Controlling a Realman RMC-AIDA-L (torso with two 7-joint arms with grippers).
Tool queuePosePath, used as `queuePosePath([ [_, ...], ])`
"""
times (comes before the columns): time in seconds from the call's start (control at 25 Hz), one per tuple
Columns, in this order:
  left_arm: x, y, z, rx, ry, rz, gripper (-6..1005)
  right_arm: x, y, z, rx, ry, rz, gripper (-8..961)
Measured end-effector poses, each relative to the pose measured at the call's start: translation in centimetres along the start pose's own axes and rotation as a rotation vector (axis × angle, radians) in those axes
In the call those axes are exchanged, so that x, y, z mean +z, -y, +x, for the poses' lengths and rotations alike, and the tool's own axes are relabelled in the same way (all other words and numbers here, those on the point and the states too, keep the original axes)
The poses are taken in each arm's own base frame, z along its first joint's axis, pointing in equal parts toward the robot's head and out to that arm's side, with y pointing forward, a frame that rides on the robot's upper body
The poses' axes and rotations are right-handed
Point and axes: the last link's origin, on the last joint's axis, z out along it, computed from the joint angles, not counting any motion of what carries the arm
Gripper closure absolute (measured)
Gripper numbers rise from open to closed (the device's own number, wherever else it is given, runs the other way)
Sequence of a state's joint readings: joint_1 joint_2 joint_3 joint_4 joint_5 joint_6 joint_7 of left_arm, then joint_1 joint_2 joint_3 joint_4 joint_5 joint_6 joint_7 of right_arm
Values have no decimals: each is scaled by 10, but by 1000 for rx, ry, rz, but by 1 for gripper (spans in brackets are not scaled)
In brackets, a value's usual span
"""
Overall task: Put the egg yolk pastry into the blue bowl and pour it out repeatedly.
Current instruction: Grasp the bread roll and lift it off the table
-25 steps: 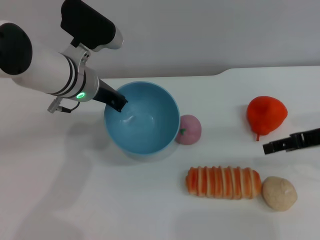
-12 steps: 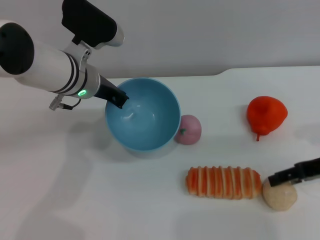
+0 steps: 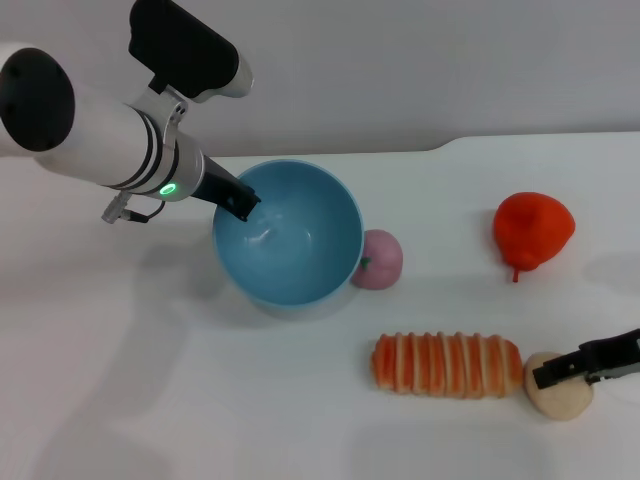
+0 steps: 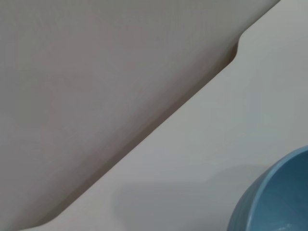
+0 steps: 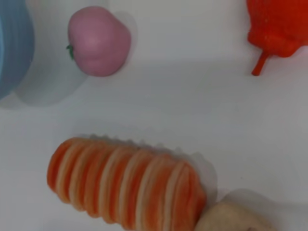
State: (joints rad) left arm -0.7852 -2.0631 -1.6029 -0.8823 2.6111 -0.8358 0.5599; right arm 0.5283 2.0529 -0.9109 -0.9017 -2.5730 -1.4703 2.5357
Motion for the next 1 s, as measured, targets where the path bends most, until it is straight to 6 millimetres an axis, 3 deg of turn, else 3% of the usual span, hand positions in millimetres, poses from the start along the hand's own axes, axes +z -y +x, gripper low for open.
queuePosePath([
  [0.76,2,-2,1,20,-10,9,1000,13,-2,5,15,-42,-25,348],
  [0.84,2,-2,1,21,-11,10,1000,13,-3,6,14,-49,-30,584],
  [1.0,2,-2,2,22,-12,9,999,11,-5,7,5,-62,-39,695],
])
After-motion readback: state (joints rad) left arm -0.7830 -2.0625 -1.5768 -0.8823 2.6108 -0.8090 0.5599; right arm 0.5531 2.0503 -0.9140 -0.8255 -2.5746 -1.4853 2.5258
